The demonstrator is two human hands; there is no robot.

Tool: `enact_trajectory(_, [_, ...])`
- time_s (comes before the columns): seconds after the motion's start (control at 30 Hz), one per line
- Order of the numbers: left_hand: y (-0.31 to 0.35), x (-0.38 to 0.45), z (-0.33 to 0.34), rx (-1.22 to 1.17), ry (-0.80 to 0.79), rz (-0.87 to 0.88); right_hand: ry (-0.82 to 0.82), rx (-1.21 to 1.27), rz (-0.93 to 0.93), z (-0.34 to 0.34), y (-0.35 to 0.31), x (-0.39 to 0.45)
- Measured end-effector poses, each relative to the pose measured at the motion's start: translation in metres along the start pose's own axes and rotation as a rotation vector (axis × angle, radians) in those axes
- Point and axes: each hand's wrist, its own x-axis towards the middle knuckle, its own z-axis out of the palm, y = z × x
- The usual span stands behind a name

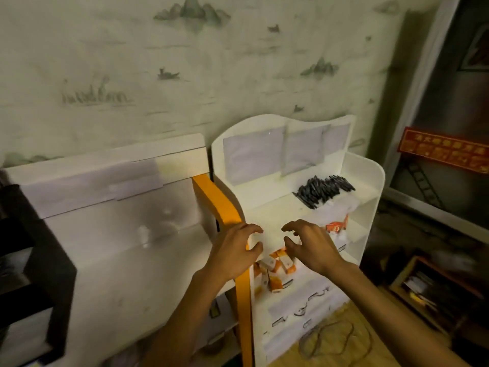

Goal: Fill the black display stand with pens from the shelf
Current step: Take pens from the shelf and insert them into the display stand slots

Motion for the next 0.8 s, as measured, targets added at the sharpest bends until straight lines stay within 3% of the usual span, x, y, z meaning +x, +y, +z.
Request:
enact_trajectory(0.3, [0.048,0.074,0.083,0.016,-0.075,-0.035,-0.017,0.066,0.051,-0.006,0.117,0.03])
enact_trajectory(0.8, [0.029,0.225,0.211,0.043,-0.112,-0.233,-0.148,-0.008,0.018,0.025,0.289,0.158])
